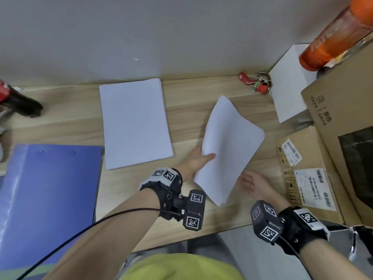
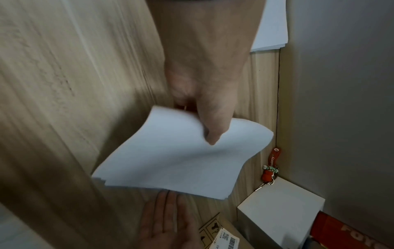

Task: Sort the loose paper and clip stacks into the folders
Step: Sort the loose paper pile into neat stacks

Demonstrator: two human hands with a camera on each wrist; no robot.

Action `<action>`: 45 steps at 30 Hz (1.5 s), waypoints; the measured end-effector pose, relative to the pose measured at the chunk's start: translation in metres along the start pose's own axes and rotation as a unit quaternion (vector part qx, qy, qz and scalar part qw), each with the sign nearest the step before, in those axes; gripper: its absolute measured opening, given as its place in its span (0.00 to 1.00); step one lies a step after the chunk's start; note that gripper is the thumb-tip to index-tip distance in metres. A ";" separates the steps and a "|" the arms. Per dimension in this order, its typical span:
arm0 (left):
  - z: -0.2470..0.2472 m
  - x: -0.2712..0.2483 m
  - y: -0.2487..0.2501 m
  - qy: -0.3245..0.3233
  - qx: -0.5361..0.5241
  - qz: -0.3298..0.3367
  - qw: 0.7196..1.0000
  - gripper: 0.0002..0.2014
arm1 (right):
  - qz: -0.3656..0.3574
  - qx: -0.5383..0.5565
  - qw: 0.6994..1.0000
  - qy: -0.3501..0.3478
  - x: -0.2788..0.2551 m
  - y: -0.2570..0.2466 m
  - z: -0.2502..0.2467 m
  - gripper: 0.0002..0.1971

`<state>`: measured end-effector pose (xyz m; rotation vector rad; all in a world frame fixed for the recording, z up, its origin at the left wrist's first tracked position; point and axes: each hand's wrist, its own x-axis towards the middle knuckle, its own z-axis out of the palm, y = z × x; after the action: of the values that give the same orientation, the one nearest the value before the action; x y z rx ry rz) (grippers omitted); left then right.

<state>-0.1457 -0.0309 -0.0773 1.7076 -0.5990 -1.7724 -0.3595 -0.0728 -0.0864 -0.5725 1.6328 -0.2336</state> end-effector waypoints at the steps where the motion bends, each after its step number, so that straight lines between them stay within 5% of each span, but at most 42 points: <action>1: -0.001 -0.001 0.001 0.012 -0.011 0.015 1.000 0.26 | -0.002 -0.006 1.000 -0.004 -0.001 -0.001 0.003 0.09; 9: -0.045 -0.031 0.025 0.007 -0.095 0.096 0.991 0.29 | -0.056 0.010 0.991 -0.120 -0.004 -0.028 0.059 0.15; 14: -0.103 -0.045 0.008 0.139 -0.120 0.113 0.976 0.29 | -0.105 -0.021 0.985 -0.138 -0.006 -0.054 0.112 0.08; 19: -0.173 -0.058 -0.028 0.280 -0.063 0.055 0.956 0.21 | -0.151 -0.136 0.973 -0.109 0.001 -0.079 0.165 0.07; 22: -0.213 -0.065 -0.042 0.363 -0.008 0.022 0.931 0.24 | -0.171 -0.180 0.961 -0.122 0.005 -0.087 0.196 0.10; 27: -0.242 -0.057 -0.054 0.323 -0.051 -0.018 0.945 0.34 | -0.183 -0.267 0.936 -0.136 0.025 -0.098 0.231 0.14; 30: -0.240 -0.053 -0.053 0.310 -0.081 -0.012 0.947 0.21 | -0.155 -0.287 0.931 -0.163 0.065 -0.100 0.237 0.33; 32: -0.237 -0.052 -0.055 0.300 -0.075 -0.009 0.951 0.16 | -0.135 -0.288 0.935 -0.156 0.062 -0.104 0.244 0.36; 37: -0.224 -0.071 -0.044 0.268 -0.126 -0.008 0.955 0.12 | -0.107 -0.305 0.935 -0.144 0.014 -0.110 0.255 0.04; 45: -0.206 -0.072 -0.058 0.245 -0.143 -0.032 0.958 0.20 | -0.037 -0.243 0.959 -0.143 0.016 -0.080 0.213 0.05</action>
<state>0.0524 0.0779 -0.0801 1.8722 -0.0661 -1.3175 -0.1350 -0.1110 -0.0953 -0.9936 1.3847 0.2005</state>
